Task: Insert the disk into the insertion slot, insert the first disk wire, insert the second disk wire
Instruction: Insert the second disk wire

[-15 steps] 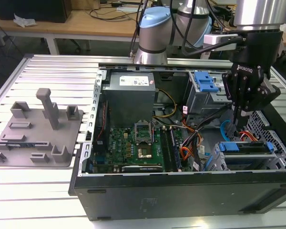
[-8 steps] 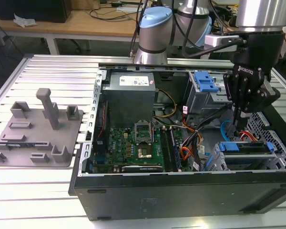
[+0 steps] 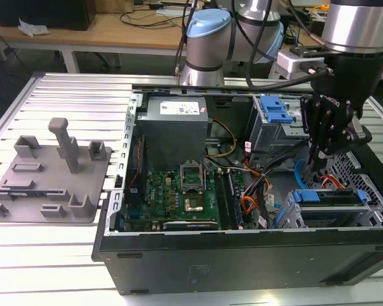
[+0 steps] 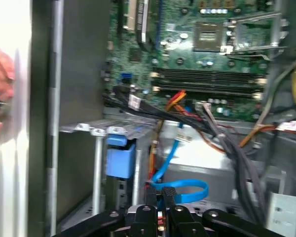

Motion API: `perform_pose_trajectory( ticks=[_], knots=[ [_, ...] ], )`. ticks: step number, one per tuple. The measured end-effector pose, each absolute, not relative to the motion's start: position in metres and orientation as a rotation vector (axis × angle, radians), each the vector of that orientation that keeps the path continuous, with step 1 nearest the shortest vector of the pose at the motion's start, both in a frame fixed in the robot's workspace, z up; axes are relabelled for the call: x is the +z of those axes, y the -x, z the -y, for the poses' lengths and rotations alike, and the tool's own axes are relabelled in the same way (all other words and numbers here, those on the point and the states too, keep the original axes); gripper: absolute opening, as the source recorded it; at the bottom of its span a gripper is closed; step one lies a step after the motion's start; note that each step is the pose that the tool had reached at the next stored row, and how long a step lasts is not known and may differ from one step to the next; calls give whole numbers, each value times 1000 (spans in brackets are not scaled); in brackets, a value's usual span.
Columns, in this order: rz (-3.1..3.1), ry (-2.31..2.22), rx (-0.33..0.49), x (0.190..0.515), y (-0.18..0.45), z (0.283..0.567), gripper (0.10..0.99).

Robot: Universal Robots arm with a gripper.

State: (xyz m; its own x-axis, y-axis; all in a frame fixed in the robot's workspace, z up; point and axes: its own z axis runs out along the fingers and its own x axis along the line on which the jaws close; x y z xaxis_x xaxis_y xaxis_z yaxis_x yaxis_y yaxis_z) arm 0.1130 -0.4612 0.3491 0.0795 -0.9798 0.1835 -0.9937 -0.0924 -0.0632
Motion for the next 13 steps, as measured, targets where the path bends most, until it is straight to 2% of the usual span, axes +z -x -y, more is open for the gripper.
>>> perform_pose_trajectory(
  ticks=[3,7,11,13],
  knots=[
    [2090,-2276,225,350,-113,463,161],
    [2133,-2318,85,350,-114,466,161],
    [2127,-2311,28,350,-122,466,161],
    [2099,-2282,-40,350,-130,466,161]
  ],
)
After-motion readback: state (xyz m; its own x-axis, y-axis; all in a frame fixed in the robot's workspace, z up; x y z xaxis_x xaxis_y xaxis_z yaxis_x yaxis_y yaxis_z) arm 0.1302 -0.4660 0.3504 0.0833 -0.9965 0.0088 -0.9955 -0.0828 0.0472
